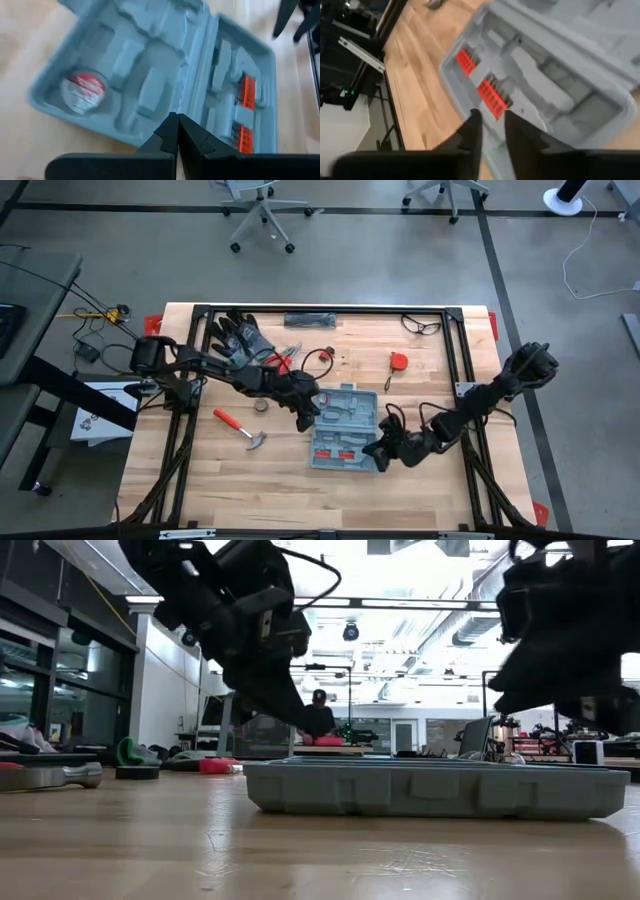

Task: Prefit tool cases
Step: Remove the left screwdriver bit set from the gray prefit tool case

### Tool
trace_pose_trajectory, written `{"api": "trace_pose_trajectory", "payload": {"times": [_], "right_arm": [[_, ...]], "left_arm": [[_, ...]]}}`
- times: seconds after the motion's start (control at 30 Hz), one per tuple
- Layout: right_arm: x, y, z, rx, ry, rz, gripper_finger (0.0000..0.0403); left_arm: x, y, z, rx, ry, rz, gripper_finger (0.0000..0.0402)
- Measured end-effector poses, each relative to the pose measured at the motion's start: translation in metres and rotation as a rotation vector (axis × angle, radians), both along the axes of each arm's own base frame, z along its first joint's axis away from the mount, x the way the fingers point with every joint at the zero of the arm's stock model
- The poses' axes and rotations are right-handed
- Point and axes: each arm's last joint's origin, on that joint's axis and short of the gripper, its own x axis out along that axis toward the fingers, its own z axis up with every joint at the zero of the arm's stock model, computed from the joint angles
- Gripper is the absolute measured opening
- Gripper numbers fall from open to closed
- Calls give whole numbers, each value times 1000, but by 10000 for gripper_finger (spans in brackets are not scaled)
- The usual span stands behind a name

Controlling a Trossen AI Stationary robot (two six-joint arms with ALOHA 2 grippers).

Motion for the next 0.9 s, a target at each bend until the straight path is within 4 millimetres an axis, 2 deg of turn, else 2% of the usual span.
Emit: {"api": "trace_pose_trajectory", "payload": {"times": [0.1, 0.37, 0.7, 0.9], "right_arm": [[-5, 5, -1, 0, 5, -12, 10], [-11, 10, -3, 20, 18, -50, 3], [7, -15, -29, 4, 153, -103, 0], [20, -32, -34, 1, 156, -127, 0]], "left_arm": [[3, -4, -7, -8, -2, -17, 0], [11, -9, -16, -39, -38, -59, 0], [12, -7, -31, -30, 12, -45, 0], [13, 12, -39, -7, 39, -15, 0]]}}
